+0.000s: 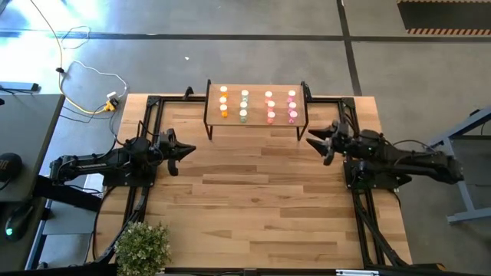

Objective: Pick and place medicine bottles onto shelf by color
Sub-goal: Return to Home Position

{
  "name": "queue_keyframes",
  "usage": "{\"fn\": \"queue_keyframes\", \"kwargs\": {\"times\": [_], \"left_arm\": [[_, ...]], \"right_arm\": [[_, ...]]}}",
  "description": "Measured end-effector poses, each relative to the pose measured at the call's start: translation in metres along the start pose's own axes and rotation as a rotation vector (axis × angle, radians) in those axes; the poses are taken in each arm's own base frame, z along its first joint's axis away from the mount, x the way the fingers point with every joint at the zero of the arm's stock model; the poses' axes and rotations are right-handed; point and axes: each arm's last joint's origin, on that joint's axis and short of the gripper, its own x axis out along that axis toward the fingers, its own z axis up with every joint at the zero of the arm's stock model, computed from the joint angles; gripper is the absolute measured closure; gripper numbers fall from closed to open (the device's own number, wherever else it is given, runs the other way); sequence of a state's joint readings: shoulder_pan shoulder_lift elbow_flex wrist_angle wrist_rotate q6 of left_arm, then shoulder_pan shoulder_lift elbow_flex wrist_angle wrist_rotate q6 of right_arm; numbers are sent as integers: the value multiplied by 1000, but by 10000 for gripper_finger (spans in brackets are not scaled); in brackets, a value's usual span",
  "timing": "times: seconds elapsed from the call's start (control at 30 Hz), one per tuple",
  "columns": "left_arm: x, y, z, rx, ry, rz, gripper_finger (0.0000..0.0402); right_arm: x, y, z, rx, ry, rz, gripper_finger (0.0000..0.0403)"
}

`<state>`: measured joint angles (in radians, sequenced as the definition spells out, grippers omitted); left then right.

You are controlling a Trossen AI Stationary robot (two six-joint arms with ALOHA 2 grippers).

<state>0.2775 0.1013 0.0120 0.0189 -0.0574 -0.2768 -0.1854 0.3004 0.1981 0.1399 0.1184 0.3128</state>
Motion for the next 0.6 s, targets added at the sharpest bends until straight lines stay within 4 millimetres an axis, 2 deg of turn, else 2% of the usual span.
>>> {"fn": "queue_keyframes", "kwargs": {"times": [0.6], "left_arm": [[0, 0, 0, 0, -1, 2, 401]], "right_arm": [[-21, -3, -47, 61, 12, 147, 197]]}}
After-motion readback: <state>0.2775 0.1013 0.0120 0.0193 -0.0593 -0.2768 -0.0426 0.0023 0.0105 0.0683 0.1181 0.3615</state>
